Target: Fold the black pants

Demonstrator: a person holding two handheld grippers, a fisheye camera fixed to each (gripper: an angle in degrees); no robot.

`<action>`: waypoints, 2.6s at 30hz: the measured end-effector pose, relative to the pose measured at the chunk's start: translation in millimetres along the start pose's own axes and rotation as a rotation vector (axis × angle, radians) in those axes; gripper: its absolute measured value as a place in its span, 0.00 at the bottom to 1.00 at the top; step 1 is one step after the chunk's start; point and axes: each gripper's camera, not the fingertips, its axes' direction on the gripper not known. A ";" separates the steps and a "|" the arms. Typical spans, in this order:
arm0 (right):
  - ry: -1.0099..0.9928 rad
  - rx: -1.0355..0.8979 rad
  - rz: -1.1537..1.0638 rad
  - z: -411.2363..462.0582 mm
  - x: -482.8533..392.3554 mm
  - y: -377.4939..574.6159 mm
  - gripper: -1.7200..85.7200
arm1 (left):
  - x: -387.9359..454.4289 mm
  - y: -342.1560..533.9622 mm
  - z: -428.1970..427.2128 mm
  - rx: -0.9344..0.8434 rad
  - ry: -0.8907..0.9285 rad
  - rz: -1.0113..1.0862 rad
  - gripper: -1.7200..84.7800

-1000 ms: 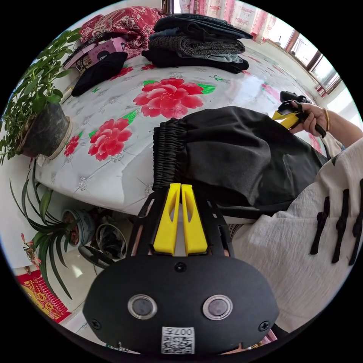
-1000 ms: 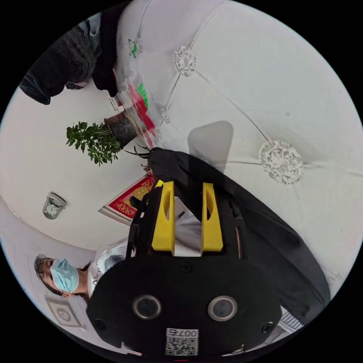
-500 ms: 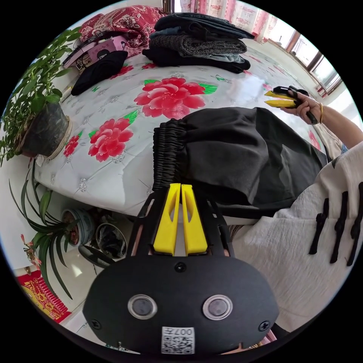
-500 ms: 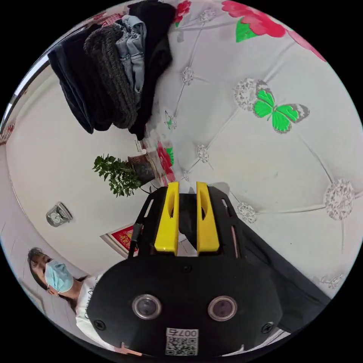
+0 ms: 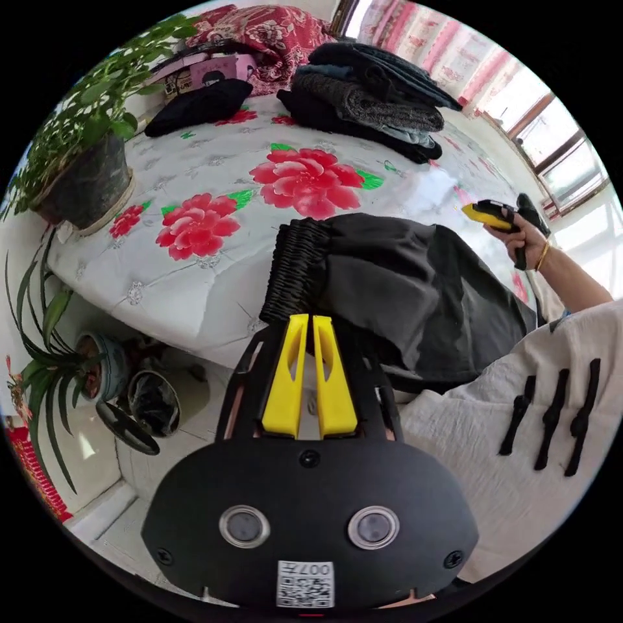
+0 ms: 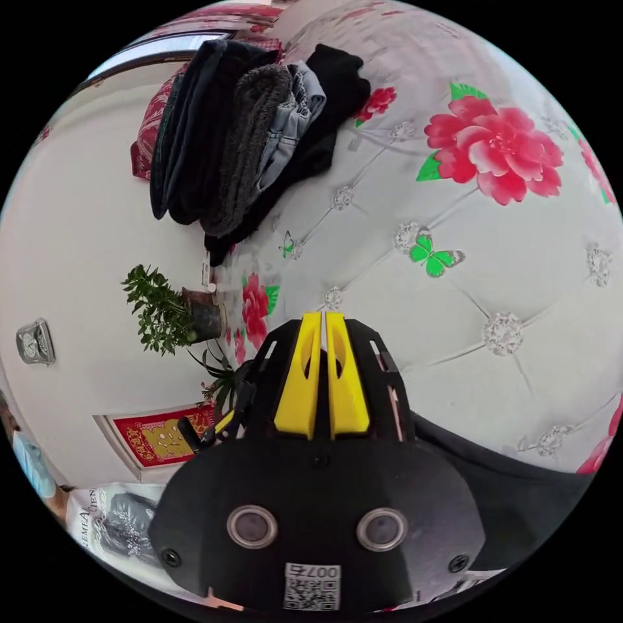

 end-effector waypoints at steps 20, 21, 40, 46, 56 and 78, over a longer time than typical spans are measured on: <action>0.033 0.257 0.075 -351.7 -62.2 322.7 0.02 | -120.5 25.4 41.8 0.202 0.476 -0.519 0.10; 0.029 0.268 0.066 -362.3 -67.5 325.0 0.02 | -122.0 23.8 44.4 0.201 0.502 -0.532 0.09; 0.019 0.571 0.188 -649.8 -103.6 457.4 0.02 | 70.3 -60.2 -32.0 0.455 0.682 0.166 0.05; 0.029 0.702 0.253 -731.4 -96.3 498.5 0.04 | 242.2 -78.5 -34.0 0.377 0.753 0.602 0.07; 0.226 0.911 0.549 -823.8 -38.9 533.6 0.13 | 423.8 -37.7 78.9 -0.073 0.631 0.946 0.12; 0.177 0.705 -0.159 -740.0 -284.4 273.7 0.02 | 287.7 -109.3 149.3 -0.074 0.538 0.127 0.12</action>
